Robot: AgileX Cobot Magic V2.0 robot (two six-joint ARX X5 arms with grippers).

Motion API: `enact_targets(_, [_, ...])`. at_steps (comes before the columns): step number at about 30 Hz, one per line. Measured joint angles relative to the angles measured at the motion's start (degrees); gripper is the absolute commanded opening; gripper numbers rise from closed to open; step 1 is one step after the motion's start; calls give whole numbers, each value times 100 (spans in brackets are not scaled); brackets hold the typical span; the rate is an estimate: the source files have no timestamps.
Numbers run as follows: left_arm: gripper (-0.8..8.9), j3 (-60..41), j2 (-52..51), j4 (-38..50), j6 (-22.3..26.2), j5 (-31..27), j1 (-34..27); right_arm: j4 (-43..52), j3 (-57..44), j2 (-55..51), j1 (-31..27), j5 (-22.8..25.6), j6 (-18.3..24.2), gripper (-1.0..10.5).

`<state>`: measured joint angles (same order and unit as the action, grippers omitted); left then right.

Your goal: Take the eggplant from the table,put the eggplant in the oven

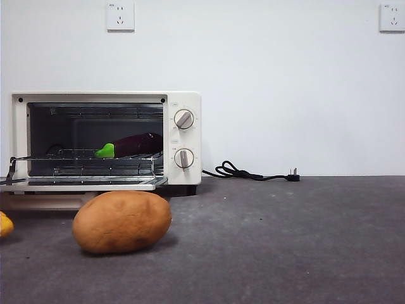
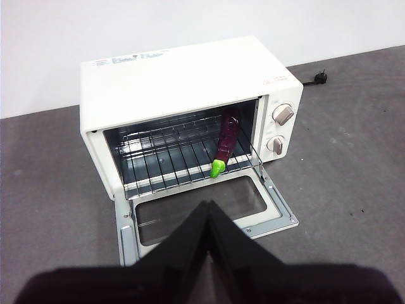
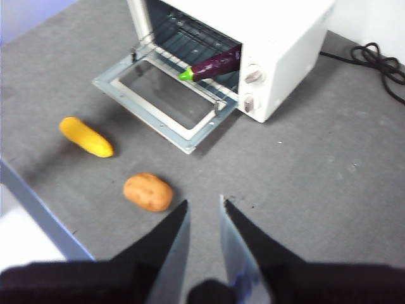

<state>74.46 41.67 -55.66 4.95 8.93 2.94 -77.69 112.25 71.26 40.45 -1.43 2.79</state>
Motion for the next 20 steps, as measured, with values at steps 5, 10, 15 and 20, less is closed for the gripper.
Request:
enact_targets(5, [-5,0,61,0,44,-103,0,0,-24,-227,0,-278,9,-11])
enact_targets(10, [-6,0,146,0,63,-129,0,2,-275,-463,0,-723,11,-11])
enact_targets(15, [-6,0,323,192,68,-129,-48,0,-1209,-852,0,-802,9,-11])
enact_targets(20, [-8,0,807,527,103,317,-546,0,-2155,-1211,0,-800,9,-11])
